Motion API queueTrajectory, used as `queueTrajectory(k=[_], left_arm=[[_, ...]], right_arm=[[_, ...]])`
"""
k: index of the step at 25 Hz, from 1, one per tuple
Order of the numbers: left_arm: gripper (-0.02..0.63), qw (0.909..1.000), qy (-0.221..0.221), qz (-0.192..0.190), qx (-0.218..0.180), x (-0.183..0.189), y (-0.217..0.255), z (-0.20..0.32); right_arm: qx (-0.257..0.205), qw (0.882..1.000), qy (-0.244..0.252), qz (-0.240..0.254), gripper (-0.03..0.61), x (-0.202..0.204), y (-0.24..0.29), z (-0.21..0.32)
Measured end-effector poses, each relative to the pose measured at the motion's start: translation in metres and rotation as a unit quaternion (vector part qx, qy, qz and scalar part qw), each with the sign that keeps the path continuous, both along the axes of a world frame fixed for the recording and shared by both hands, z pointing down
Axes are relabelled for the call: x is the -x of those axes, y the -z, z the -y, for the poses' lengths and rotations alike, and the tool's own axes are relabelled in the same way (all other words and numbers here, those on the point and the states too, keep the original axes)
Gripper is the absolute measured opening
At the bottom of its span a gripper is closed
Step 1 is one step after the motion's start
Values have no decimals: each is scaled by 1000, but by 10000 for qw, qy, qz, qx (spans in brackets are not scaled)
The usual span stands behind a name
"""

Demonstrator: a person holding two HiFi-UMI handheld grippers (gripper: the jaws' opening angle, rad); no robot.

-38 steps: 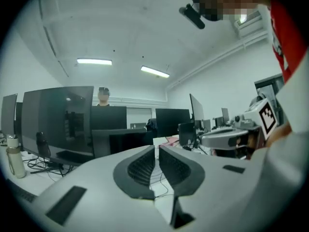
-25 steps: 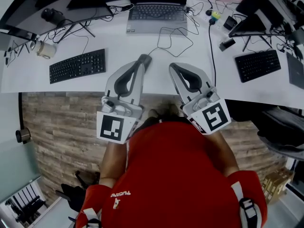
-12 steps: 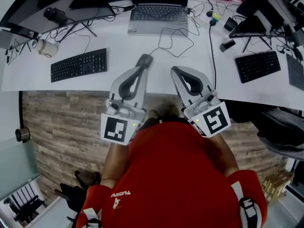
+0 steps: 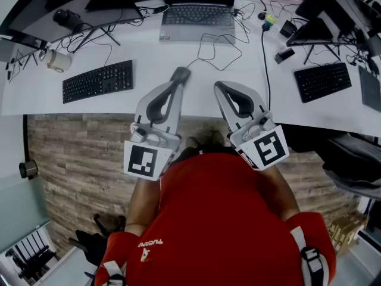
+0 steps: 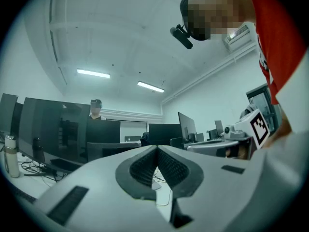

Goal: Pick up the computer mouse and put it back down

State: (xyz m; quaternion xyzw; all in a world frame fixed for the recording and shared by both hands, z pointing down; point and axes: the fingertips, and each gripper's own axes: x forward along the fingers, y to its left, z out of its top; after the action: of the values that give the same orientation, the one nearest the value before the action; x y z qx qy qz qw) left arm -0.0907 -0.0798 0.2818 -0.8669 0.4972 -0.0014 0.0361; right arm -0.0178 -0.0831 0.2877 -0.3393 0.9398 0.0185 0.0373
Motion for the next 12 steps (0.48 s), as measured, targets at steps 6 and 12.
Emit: queueTrajectory(k=[6, 12], left_arm=[[9, 10000, -17, 21, -32, 2, 1, 1], [9, 10000, -31, 33, 13, 3, -4, 3]], right_arm=[[2, 10000, -10, -22, 3, 1, 0, 1], [3, 10000, -10, -31, 3, 4, -1, 3]])
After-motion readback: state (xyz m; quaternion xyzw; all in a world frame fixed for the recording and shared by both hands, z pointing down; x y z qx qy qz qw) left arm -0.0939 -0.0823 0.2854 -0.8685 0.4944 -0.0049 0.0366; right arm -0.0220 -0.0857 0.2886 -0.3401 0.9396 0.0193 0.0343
